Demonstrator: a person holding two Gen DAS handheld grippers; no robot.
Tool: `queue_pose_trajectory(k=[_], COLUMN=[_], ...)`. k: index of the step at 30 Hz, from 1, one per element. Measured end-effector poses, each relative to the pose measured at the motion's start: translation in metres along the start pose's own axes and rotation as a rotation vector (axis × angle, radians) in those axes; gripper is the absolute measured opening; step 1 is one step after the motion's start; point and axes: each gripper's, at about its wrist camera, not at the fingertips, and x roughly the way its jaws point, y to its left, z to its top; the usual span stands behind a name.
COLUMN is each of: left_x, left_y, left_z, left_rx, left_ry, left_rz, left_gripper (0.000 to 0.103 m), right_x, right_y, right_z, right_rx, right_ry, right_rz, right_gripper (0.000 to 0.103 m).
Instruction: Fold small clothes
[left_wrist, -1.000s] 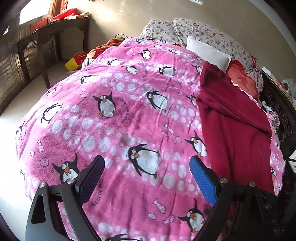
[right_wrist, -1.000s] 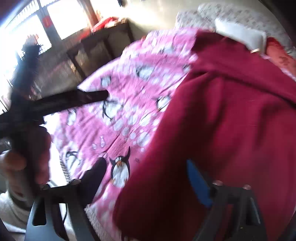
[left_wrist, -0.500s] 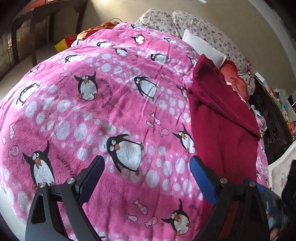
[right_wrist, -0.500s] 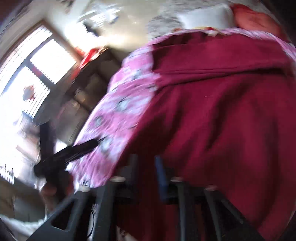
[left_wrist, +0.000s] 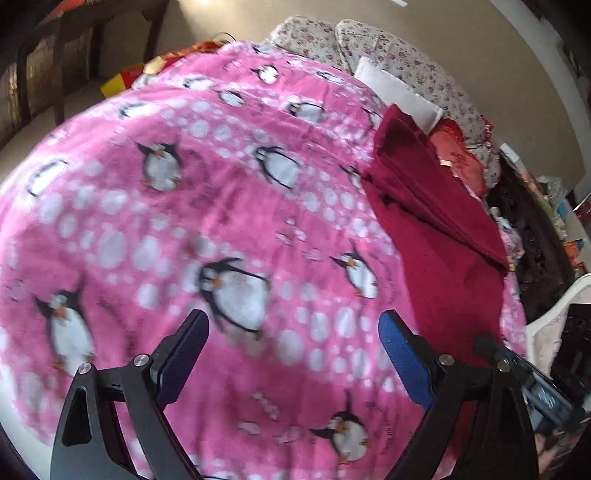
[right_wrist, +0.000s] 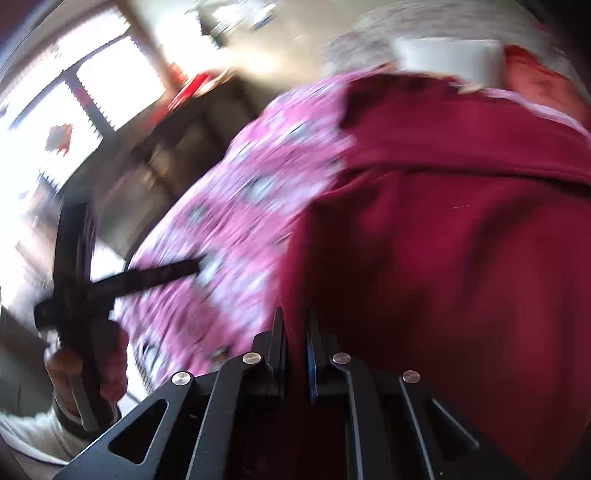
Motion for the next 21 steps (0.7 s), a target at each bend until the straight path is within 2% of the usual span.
queue_pose_trajectory(k=[2, 4, 6, 7, 8, 9, 12, 14, 17, 21], left_x=[0.015, 0.027, 0.034, 0.035, 0.036, 0.038, 0.042, 0.048, 0.057, 0.071], left_y=[-0.009, -0.019, -0.030, -0.037, -0.043, -0.047, -0.066, -0.078, -0.088, -0.096], left_z=[-0.004, -0.009, -0.014, -0.015, -0.016, -0.017, -0.017, -0.016, -0.012, -0.001], left_rx=[-0.018, -0.025, -0.021, -0.015, -0.015, -0.019, -0.003, 0.000, -0.042, -0.071], left_ry=[0.065, 0.111, 0.114, 0.101, 0.102, 0.115, 0.127, 0.134, 0.147, 0.127], left_rz=[-0.085, -0.136, -0.146, -0.151, -0.177, -0.201, -0.228, -0.231, -0.280, -0.250], left_gripper=[0.093, 0.093, 0.096, 0.098, 0.098, 0.098, 0.098, 0.098, 0.098, 0.098], right_x=[-0.018, -0.021, -0.031, -0.039, -0.045, -0.057, -0.084, -0.094, -0.112, -0.128], right_y=[-0.043, -0.071, -0.097, -0.111, -0.121, -0.129, -0.136, -0.143, -0.156, -0.160], right_z=[-0.002, -0.007, -0.017, -0.023, -0.027, -0.030, -0.036, -0.038, -0.044, -0.058], right_rx=[0.086, 0.133, 0.241, 0.307, 0.355, 0.371, 0.335, 0.325, 0.319, 0.316], right_ry=[-0.015, -0.004, -0.008, -0.021, -0.029, -0.047, -0.087, -0.093, -0.108, -0.118], right_rz=[-0.050, -0.087, -0.020, 0.026, 0.069, 0.090, 0.056, 0.067, 0.081, 0.098], right_gripper=[0.009, 0.010, 0.016, 0.022, 0.036, 0.043, 0.049, 0.050, 0.050, 0.050])
